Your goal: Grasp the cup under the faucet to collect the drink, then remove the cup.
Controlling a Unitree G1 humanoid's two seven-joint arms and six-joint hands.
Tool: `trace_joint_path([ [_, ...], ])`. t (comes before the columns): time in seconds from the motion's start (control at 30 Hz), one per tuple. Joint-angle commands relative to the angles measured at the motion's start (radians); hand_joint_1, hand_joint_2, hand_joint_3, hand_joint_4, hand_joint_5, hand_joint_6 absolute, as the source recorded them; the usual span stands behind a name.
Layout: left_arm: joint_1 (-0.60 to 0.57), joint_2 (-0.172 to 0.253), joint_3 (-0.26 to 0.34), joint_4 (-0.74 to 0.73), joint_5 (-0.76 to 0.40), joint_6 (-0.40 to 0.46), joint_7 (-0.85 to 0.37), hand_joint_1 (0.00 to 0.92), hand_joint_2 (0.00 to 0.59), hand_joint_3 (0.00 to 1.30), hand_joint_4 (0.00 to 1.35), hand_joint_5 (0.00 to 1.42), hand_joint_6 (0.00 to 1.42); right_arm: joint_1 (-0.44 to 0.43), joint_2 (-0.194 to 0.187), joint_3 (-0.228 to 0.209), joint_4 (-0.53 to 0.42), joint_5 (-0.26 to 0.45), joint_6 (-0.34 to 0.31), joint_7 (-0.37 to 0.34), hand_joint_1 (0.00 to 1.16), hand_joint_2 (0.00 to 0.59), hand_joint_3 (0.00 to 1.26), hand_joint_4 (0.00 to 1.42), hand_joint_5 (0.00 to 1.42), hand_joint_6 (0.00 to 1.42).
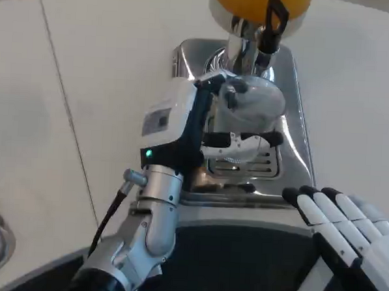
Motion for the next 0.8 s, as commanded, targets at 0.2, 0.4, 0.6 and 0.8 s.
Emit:
trace_joint_path([
  [0.2, -0.002, 0.002, -0.033, 0.022, 0.019, 0.003, 0.083, 0.568, 0.014, 1.15, 1.09, 1.42, 1.42, -0.019, -0.001, 0.016, -0.021, -0.013, 0.023, 0.029, 0.25, 0.469, 0.00, 0.00, 0.00, 0.04],
  [0.4, 0.027, 0.012, -0.060, 0.013, 0.017, -0.001, 0.075, 0.394, 0.016, 0.56, 0.64, 1.05, 1.28, 0.002, 0.003, 0.025, -0.023, -0.021, 0.009, 0.017, 0.25, 0.472, 0.00, 0.00, 0.00, 0.04],
  [0.6, 0.024, 0.021, -0.054, 0.010, -0.005, -0.004, 0.041, 0.310, 0.030, 0.28, 0.34, 0.83, 1.06, 0.005, 0.008, 0.033, -0.018, -0.032, 0.004, 0.009, 0.25, 0.474, 0.00, 0.00, 0.00, 0.05],
  [0.8, 0.034, 0.031, -0.053, -0.004, -0.010, -0.003, 0.029, 0.281, 0.020, 0.22, 0.26, 0.76, 1.00, -0.049, 0.015, 0.050, 0.000, -0.045, 0.029, 0.020, 0.25, 0.474, 0.00, 0.00, 0.00, 0.05],
])
